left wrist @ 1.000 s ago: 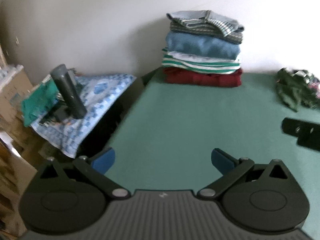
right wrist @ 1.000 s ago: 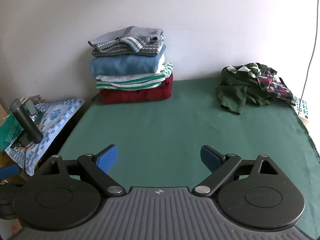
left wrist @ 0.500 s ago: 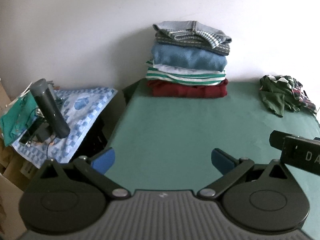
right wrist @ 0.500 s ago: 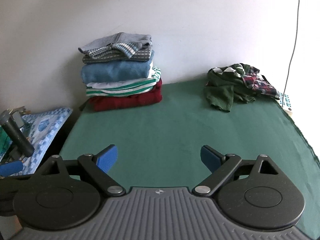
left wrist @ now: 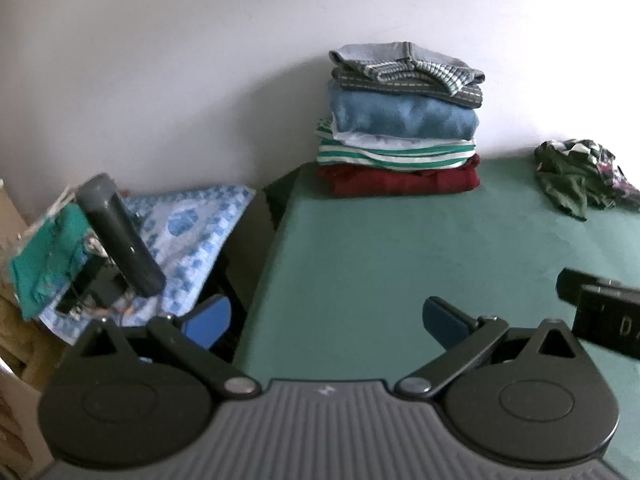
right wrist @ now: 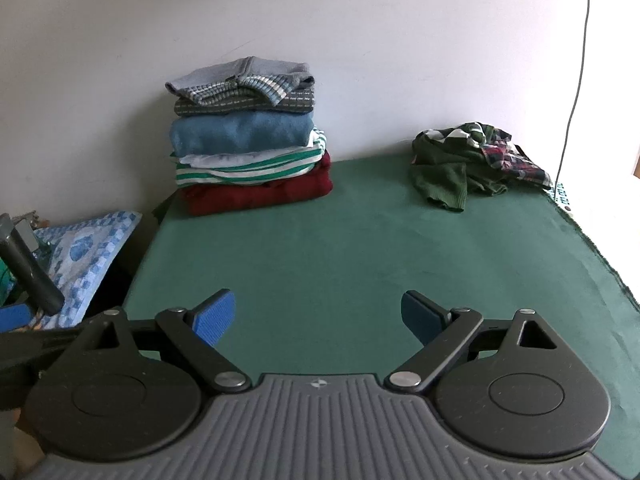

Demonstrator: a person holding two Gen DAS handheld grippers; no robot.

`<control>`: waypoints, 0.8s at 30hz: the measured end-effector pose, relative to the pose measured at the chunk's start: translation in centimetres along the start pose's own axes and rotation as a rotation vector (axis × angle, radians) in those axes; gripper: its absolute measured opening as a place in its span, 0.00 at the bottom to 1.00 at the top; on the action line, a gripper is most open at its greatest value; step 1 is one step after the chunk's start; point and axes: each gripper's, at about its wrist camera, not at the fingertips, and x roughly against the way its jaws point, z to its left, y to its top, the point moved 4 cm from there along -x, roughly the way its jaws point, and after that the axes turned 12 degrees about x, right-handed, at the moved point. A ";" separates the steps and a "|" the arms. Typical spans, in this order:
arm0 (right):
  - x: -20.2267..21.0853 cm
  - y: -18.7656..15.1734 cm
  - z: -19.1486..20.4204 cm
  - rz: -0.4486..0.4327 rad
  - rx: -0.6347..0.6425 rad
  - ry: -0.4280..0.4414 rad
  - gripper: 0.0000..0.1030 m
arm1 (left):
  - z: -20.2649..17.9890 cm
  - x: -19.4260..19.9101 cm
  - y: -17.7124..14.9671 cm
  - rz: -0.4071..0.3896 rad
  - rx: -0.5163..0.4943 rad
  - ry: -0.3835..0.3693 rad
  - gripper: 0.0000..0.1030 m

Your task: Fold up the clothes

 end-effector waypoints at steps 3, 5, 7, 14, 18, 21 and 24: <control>-0.4 -0.1 0.5 0.020 0.011 -0.001 0.90 | 0.3 -0.4 -0.2 0.022 0.007 -0.003 1.00; -0.5 -0.2 0.9 0.028 0.024 0.001 0.90 | 0.3 -0.8 -0.4 0.047 0.008 0.002 0.99; -0.5 -0.3 1.0 0.031 0.031 0.002 0.90 | -0.1 -1.6 -0.7 0.119 -0.003 0.013 0.99; -0.7 -0.6 0.7 0.045 0.026 0.008 0.90 | -0.8 -2.1 -1.7 0.160 -0.027 0.032 0.99; -0.7 -0.8 0.1 0.046 -0.004 0.015 0.90 | -0.8 -1.3 -1.3 0.135 0.000 -0.031 0.99; -0.5 -0.7 -0.4 0.035 -0.026 0.013 0.90 | -1.0 -0.8 -1.2 0.110 0.020 -0.056 0.99; -0.2 -0.6 -0.7 0.033 -0.019 -0.015 0.90 | -1.2 -0.3 -1.4 0.094 0.030 -0.098 0.99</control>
